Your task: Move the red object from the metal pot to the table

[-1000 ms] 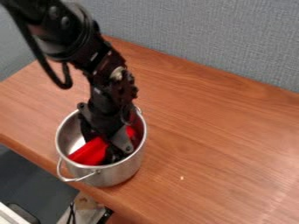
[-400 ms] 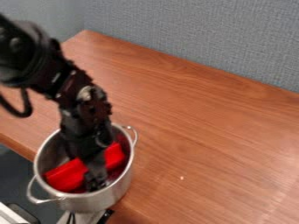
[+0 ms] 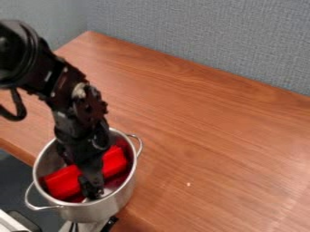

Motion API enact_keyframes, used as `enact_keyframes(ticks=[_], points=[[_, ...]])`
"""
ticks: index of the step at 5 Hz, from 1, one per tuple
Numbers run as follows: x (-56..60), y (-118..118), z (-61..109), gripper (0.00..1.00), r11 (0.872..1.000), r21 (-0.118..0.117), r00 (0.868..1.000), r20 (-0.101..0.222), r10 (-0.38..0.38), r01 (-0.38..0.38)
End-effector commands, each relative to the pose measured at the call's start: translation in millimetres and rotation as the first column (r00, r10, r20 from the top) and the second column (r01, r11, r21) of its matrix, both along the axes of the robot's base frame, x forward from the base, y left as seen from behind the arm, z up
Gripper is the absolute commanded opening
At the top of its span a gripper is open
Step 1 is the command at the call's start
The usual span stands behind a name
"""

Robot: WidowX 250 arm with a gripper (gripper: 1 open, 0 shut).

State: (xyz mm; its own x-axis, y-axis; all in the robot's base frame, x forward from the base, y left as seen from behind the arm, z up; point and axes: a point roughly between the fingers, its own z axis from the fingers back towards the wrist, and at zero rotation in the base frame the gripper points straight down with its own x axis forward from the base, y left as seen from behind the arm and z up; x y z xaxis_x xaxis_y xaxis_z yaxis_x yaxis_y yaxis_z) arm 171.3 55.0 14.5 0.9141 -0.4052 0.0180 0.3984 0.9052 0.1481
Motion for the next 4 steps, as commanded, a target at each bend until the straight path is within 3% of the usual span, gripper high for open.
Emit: enact_keyframes(ticks=[1, 2, 3, 4], points=[[15.4, 6.3, 13.6, 0.0, 0.999, 0.01, 0.999, 0.019, 0.032, -0.032], [20.7, 6.6, 17.4, 0.0, 0.999, -0.025, 0.999, 0.007, 0.043, -0.043], [17.7, 0.4, 26.4, 0.0, 0.999, -0.026, 1.0, -0.008, 0.021, -0.021], [29.8, -1.2, 23.8, 0.0, 0.995, -0.034, 0.995, -0.035, 0.092, -0.093]])
